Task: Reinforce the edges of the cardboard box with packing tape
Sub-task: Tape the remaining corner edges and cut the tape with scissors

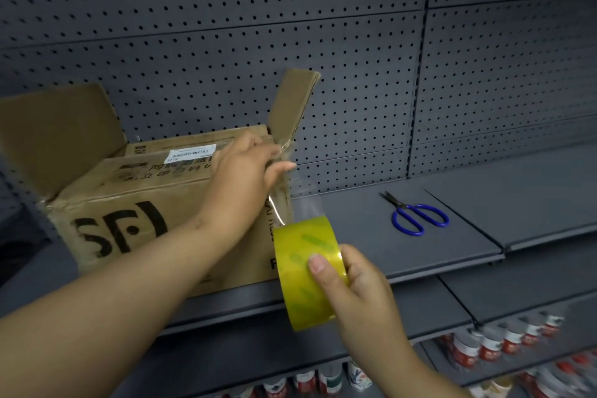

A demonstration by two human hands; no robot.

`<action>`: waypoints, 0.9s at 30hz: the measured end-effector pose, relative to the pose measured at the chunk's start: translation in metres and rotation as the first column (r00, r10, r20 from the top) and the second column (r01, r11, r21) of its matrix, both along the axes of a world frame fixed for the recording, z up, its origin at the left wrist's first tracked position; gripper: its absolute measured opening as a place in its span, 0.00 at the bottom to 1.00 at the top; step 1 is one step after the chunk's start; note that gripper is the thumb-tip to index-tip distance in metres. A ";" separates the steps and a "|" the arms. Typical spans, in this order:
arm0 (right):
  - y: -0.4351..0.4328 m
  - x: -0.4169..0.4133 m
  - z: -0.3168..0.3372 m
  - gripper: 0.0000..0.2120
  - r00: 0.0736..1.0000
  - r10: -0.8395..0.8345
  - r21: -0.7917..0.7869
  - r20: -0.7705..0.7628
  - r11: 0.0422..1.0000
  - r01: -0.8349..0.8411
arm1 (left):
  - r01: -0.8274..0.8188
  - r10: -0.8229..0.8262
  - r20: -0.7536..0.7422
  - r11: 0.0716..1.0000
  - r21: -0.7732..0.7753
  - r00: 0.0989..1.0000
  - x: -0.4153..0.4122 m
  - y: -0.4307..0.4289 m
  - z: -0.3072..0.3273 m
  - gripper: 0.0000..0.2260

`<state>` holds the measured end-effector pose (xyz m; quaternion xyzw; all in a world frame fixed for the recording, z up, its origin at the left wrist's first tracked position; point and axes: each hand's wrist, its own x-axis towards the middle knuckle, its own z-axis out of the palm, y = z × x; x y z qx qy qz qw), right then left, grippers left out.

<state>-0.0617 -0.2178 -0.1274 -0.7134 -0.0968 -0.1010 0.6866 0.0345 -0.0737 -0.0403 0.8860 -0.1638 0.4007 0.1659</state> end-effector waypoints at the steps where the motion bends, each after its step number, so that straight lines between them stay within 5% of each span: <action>1: 0.000 0.000 -0.002 0.27 1.000 -0.008 -0.012 0.002 1.000 0.008 | -0.013 0.013 0.013 1.000 0.001 1.000 0.000 0.001 -0.002 0.14; 13: -0.001 0.006 -0.014 0.19 0.999 0.029 -0.032 -0.020 0.999 -0.029 | -0.106 0.106 0.038 0.994 -0.011 0.994 0.004 0.004 -0.013 0.10; 17: -0.003 0.011 -0.014 0.24 1.000 0.030 -0.040 -0.006 0.999 -0.030 | -0.191 0.189 0.078 0.981 0.022 0.979 0.005 0.005 -0.013 0.11; 24: -0.006 0.020 -0.017 0.26 0.999 0.020 -0.013 -0.028 1.000 -0.020 | -0.144 0.143 -0.017 0.978 -0.149 0.990 0.008 0.002 -0.009 0.11; 27: -0.008 0.023 -0.016 0.27 0.998 0.035 -0.007 -0.053 0.999 -0.035 | -0.042 0.045 0.021 0.994 -0.103 0.999 0.011 0.001 -0.009 0.09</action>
